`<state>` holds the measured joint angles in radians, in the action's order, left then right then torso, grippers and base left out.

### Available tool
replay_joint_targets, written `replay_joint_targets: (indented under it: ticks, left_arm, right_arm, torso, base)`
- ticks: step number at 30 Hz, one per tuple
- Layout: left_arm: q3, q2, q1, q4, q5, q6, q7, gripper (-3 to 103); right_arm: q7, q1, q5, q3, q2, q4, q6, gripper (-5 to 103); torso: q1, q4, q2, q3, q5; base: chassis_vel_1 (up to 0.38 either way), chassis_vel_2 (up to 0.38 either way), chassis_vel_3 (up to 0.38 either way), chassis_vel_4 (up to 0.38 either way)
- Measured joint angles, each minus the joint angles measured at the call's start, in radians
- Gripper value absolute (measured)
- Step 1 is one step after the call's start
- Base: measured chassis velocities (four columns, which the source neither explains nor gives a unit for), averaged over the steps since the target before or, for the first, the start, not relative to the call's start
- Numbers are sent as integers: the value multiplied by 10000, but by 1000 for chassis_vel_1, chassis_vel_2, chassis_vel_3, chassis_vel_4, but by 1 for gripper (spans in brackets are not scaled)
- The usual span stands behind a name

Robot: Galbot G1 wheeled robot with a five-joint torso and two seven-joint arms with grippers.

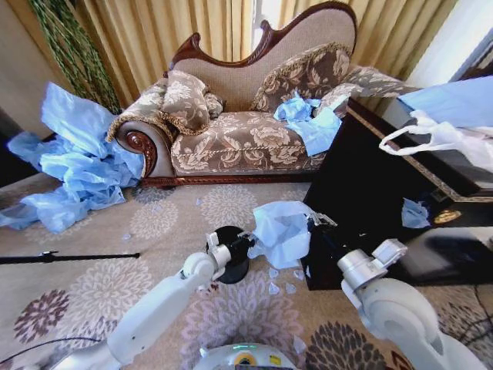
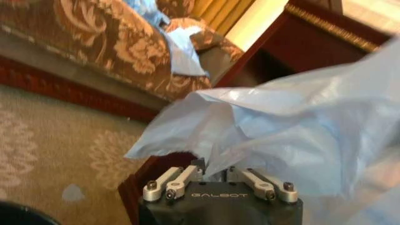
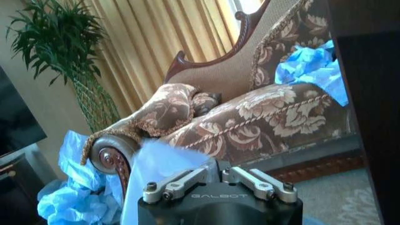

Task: Place a garbage bag over the trash bin.

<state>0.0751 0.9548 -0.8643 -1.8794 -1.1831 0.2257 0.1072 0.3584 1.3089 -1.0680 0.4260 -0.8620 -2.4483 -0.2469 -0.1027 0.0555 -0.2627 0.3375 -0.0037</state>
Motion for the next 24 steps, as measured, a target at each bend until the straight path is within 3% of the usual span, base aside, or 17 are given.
replay_joint_targets:
  ticks: [5, 11, 19, 24]
  left_arm:
    - [-1075, -1189, -892, -1762, -531, 238, -278, 3]
    - [-2211, -2393, -1637, -3580, -1192, 258, -705, 0]
    - [-2559, -2450, -2035, -4165, -1478, 128, -1253, 0]
    - [-2752, -1975, -2388, -3424, -1492, -20, -1085, 0]
  right_arm:
    - [-82, -462, 120, -516, -29, 263, 5, 0]
    - [-189, -1256, 239, -1580, -278, 652, -23, 0]
    - [-136, -2189, 449, -3186, -554, 1109, -13, 0]
    - [-130, -2667, 704, -3952, -873, 1585, 5, 0]
  torso:
    - [0, -6, 0, 0, -1]
    - [1, -4, 0, -1, 4]
    - [1, -3, 2, -1, 3]
    - [0, -3, 2, 0, 0]
  base:
    - [0, 0, 0, 0]
    - [0, 0, 0, 0]
    - [0, 0, 0, 0]
    - [0, 0, 0, 0]
